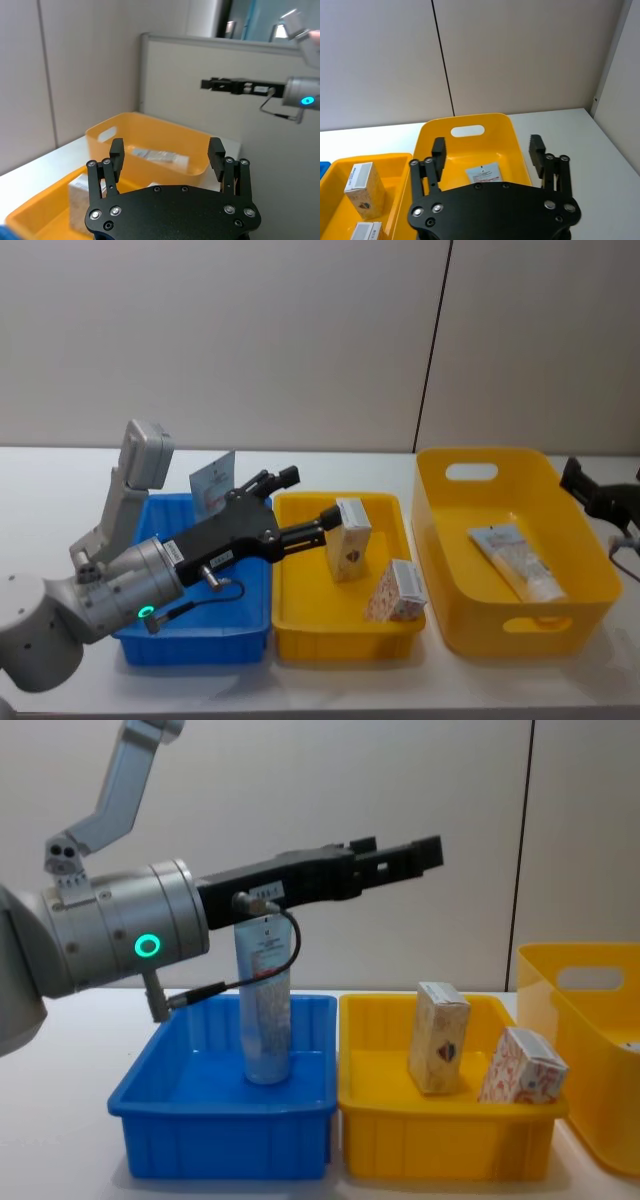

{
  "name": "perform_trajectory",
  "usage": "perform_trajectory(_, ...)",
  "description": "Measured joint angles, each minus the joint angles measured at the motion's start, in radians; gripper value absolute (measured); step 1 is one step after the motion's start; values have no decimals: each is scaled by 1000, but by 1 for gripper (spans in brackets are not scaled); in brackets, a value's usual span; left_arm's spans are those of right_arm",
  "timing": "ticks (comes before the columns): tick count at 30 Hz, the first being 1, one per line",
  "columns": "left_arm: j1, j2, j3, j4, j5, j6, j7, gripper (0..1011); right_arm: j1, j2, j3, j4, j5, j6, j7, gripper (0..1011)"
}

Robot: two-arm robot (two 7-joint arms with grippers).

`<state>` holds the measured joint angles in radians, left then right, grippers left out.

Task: Bimanual collaborative sorting of washing and personal care products

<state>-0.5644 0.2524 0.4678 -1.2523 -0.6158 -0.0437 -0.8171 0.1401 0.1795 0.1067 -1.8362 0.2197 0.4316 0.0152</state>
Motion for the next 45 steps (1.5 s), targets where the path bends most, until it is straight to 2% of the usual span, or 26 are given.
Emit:
perform_trajectory(4,25,10,-1,-29,32,5,62,1001,-2,2,-4,1,0,-5,0,1003)
perform_trajectory(11,57,23,-2,-66,73,11,143,1001,-21,21,-44,9,8,-52,6,1003)
perform_trajectory(18,99,39,-4,-114,126,18,244,1001,-54,55,-116,25,23,-137,18,1004)
perform_trajectory(23,123,49,-5,-141,156,23,303,1001,-85,86,-183,39,36,-216,28,1003)
perform_trajectory(24,127,50,-5,-145,162,23,313,1001,-85,86,-183,39,36,-216,28,1003)
perform_trajectory(31,168,67,-7,-193,214,31,415,1001,-124,127,-267,56,55,-319,42,1003)
perform_trajectory(35,188,75,-7,-215,239,35,462,1001,-140,143,-301,64,62,-359,47,1004)
perform_trajectory(41,220,88,-9,-252,280,40,542,1001,-153,156,-330,69,68,-393,52,1003)
perform_trajectory(45,240,96,-10,-276,306,43,593,1001,-154,158,-333,70,68,-397,52,1003)
